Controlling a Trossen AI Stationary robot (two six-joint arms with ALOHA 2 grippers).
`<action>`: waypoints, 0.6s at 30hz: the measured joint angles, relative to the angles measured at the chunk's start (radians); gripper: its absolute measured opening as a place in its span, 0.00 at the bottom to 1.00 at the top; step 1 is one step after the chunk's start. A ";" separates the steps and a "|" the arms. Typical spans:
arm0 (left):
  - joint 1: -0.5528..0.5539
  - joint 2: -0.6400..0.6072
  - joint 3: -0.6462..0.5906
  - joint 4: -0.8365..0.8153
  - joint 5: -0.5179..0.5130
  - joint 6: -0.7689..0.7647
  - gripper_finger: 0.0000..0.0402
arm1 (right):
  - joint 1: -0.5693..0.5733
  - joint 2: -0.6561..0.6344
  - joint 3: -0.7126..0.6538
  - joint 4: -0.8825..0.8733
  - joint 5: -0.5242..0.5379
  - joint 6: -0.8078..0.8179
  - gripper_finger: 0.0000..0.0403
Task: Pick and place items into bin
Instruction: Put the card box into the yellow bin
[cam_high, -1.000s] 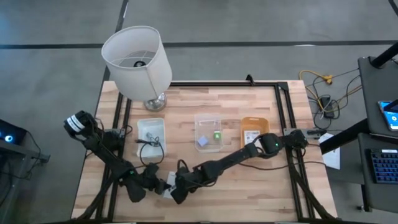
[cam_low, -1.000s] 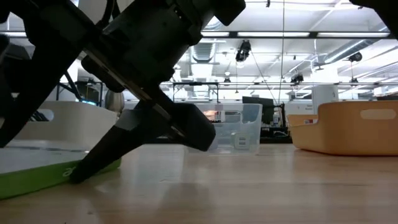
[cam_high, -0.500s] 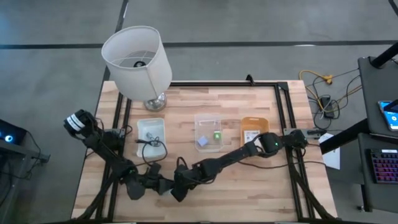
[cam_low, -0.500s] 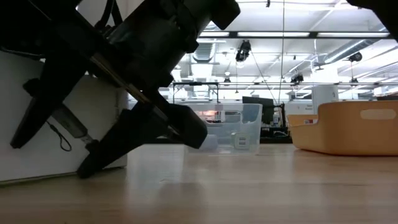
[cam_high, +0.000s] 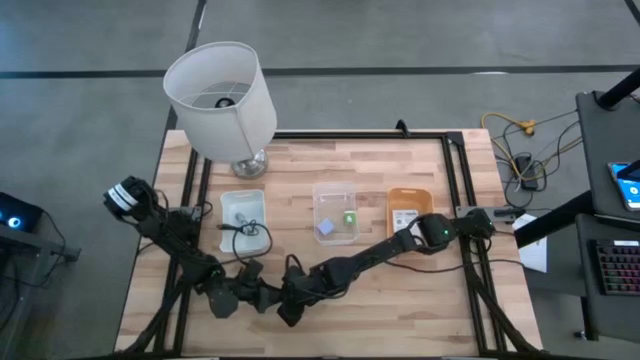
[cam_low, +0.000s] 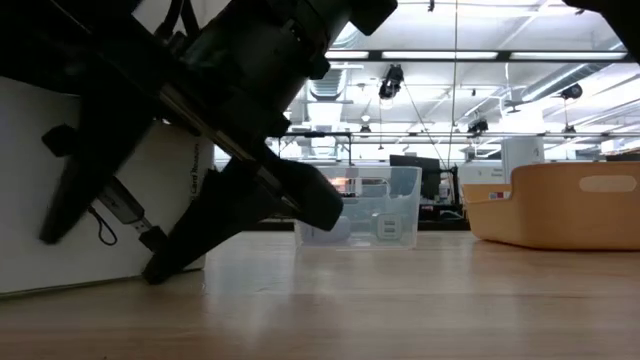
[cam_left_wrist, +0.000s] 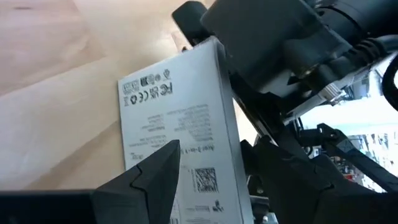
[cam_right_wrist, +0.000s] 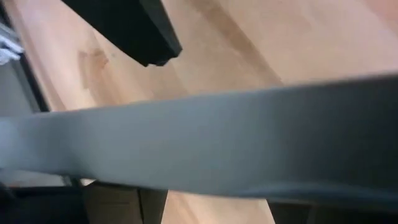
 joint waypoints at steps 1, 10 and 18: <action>0.001 0.002 0.000 -0.002 0.003 -0.001 0.49 | 0.000 -0.002 0.000 -0.012 0.010 -0.002 0.51; 0.000 0.005 0.001 -0.072 0.043 -0.003 0.49 | 0.002 -0.056 -0.001 -0.061 0.020 0.022 0.52; 0.001 0.005 -0.001 -0.080 0.056 0.003 0.49 | 0.000 -0.165 -0.001 -0.165 0.027 0.022 0.52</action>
